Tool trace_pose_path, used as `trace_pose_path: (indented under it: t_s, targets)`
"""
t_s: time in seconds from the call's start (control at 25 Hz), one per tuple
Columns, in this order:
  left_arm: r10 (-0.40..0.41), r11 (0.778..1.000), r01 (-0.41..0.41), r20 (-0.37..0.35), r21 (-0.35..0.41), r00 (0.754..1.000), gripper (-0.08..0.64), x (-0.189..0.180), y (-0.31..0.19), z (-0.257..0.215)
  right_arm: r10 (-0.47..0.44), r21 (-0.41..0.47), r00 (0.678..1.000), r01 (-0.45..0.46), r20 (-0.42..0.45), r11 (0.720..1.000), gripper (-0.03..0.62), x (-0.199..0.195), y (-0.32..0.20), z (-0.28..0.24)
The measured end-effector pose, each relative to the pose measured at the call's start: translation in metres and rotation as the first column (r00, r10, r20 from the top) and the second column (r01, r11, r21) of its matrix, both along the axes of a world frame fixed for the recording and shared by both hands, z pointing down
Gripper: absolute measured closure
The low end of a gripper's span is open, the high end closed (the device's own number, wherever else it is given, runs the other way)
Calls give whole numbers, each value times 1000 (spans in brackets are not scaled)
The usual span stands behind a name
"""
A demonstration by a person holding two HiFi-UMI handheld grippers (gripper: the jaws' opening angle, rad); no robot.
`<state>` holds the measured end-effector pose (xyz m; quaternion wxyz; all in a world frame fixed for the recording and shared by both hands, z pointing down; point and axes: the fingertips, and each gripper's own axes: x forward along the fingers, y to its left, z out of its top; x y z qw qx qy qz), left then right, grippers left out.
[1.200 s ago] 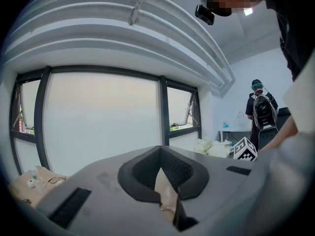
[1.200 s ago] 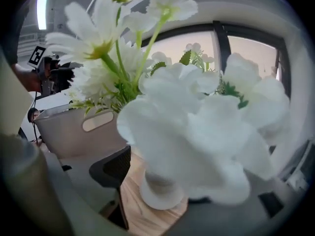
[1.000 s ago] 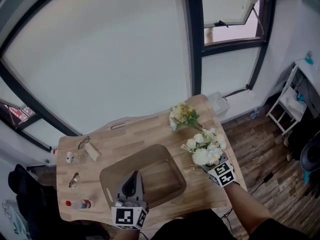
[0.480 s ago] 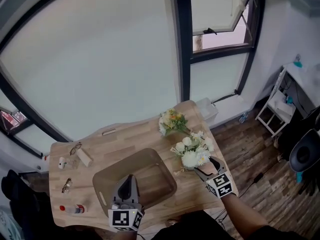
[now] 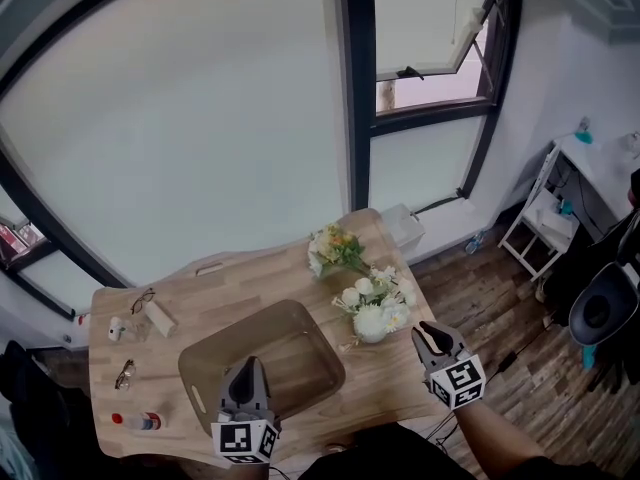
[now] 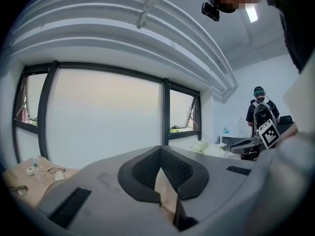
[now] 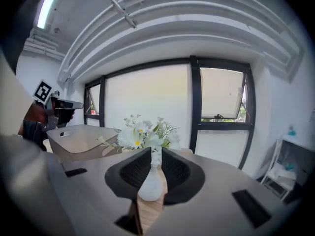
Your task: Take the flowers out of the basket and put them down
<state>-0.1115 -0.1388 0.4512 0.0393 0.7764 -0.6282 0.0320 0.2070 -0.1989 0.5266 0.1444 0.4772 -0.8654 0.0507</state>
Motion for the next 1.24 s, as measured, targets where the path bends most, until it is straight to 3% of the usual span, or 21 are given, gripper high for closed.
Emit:
trace_pose_path:
  t_s: [0.16,0.32,1.24]
  targets:
    - [-3,1000,3,-1,-7,1000,558,0,4,4,-40,-4,998,40,55,999,569,0,1,-4]
    - [-12,1000,12,-1,-7,1000,558,-4,5,5,-17,32,999,16,36,999,571,2,-1,-7]
    - [-15,1000,15,1,-4,1000,558,-3,-1,0,-29,1,1000,29,3,1000,571,-9,-11,3]
